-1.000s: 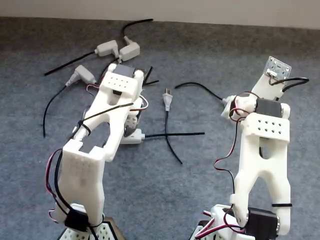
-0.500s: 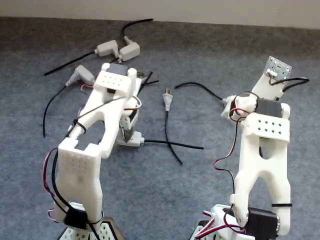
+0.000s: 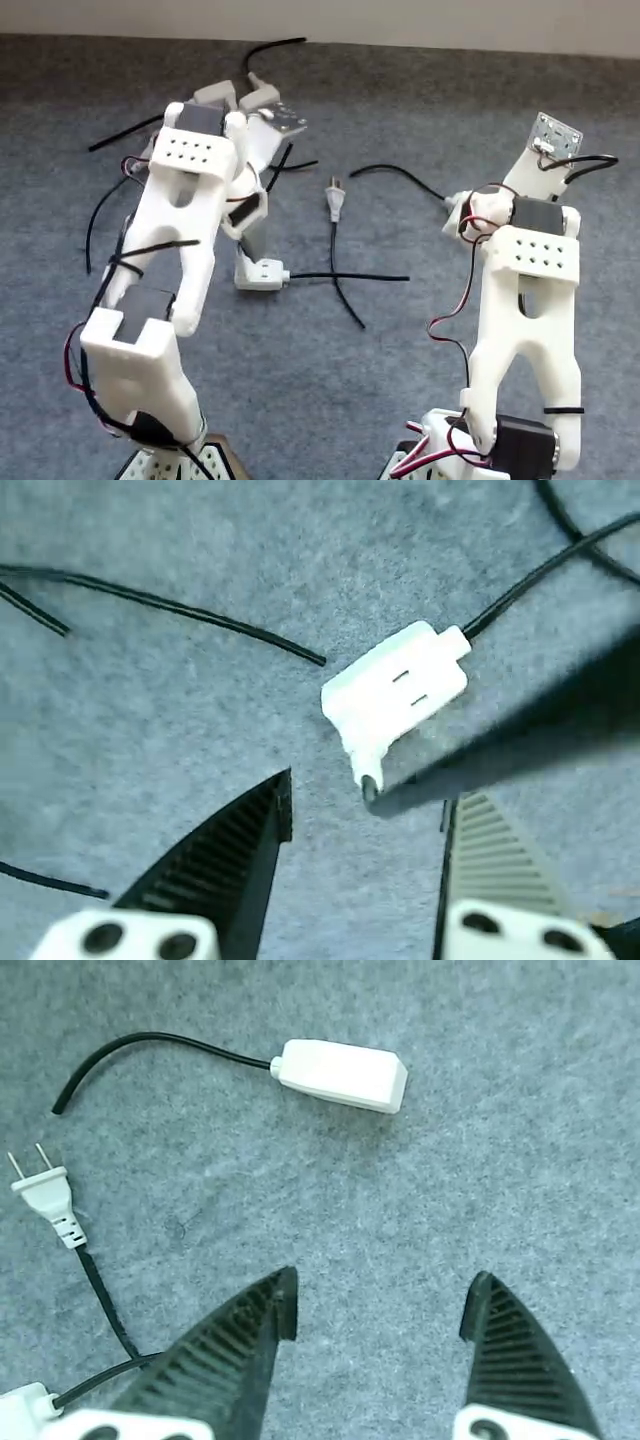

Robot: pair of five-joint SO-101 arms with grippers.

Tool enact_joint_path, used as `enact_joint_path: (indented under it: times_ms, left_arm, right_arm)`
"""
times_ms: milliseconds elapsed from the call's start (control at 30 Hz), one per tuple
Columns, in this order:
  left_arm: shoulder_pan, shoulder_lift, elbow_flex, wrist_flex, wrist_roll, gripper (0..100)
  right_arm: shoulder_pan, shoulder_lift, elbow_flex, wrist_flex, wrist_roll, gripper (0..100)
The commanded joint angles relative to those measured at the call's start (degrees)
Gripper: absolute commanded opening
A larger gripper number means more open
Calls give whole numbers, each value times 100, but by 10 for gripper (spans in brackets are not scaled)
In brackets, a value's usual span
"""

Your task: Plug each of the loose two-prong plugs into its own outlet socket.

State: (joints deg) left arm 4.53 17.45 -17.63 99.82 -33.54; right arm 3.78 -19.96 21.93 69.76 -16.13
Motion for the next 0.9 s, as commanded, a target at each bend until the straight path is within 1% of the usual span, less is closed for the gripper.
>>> enact_joint_path:
  times_ms: [0,167,233,300,533,867]
  left_arm:
    - [13,-409,-13,62,-1415,252]
    - [66,-400,514,26,-3604,252]
    - [189,-391,734,0,-4088,252]
    - [330,-391,927,-290,-4105,252]
    - [567,-391,1842,-1846,-3815,252]
    - [646,-391,2949,-3147,-3780,249]
  right_arm:
    - [75,-242,-40,-101,35,261]
    - [75,-242,-40,-101,53,261]
    - [75,-242,-40,-101,62,261]
    - [75,-233,-40,-101,70,261]
    - [75,-215,-48,-101,70,261]
    - [75,-215,-57,-110,62,261]
